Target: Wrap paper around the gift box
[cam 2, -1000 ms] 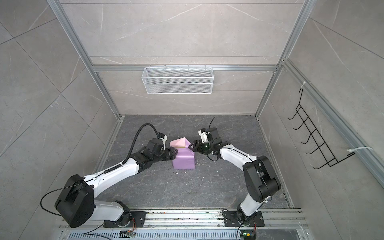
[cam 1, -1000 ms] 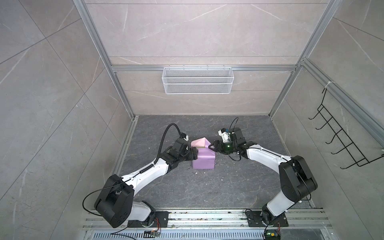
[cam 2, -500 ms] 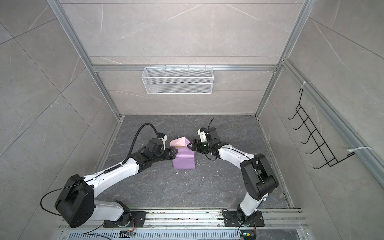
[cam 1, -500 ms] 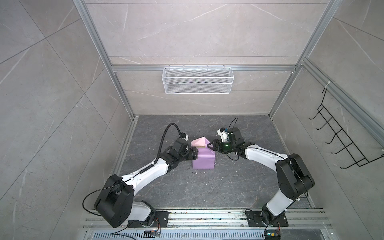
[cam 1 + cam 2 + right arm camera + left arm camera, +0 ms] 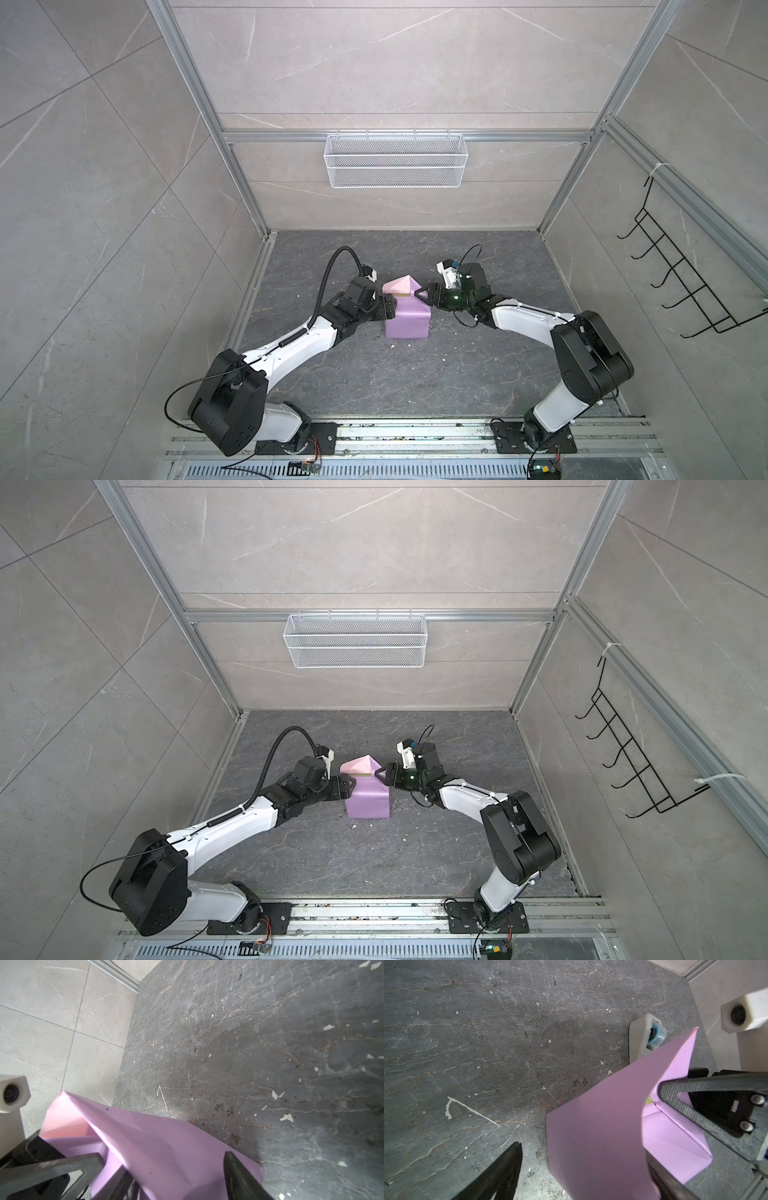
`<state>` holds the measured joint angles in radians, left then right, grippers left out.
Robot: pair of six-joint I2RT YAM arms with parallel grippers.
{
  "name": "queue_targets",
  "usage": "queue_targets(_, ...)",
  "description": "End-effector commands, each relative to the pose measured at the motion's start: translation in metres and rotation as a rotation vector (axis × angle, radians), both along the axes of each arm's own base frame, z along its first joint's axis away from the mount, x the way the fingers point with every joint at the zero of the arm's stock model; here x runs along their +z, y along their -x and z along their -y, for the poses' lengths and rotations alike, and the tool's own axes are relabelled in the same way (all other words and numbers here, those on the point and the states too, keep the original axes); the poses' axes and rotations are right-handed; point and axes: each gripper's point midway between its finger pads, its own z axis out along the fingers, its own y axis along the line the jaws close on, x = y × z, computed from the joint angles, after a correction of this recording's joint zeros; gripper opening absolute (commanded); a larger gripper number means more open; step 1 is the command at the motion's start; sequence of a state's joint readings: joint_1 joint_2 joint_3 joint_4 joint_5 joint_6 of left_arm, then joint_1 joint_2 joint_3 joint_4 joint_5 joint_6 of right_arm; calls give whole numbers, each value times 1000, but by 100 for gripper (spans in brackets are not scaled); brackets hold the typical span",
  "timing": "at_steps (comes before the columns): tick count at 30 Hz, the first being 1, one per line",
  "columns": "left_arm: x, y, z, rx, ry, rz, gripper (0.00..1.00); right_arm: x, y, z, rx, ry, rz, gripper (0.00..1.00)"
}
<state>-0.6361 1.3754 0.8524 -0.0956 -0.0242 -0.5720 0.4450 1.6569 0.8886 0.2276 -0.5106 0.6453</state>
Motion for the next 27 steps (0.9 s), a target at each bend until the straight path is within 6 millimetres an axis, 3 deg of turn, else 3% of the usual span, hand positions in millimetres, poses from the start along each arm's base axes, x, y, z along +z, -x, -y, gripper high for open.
queue_targets(1, 27, -4, 4, 0, 53, 73, 83, -31, 17, 10, -19, 71, -74, 63)
queue_targets(8, 51, 2, -3, -28, 39, 143, 84, -31, 18, 10, -17, 76, -61, 63)
queue_targets(13, 69, 22, -28, -13, 50, 194, 84, -31, 17, 10, -17, 79, -59, 63)
queue_targets(18, 46, 26, -74, 176, 57, 95, 82, -31, 18, 11, -16, 84, -55, 63)
queue_targets(22, 25, 21, -63, 159, 30, 0, 80, -28, 17, 10, -15, 80, -50, 63)
queue_targets(27, 24, 12, -42, 99, 74, -7, 80, -23, 18, 12, -17, 84, -41, 63)
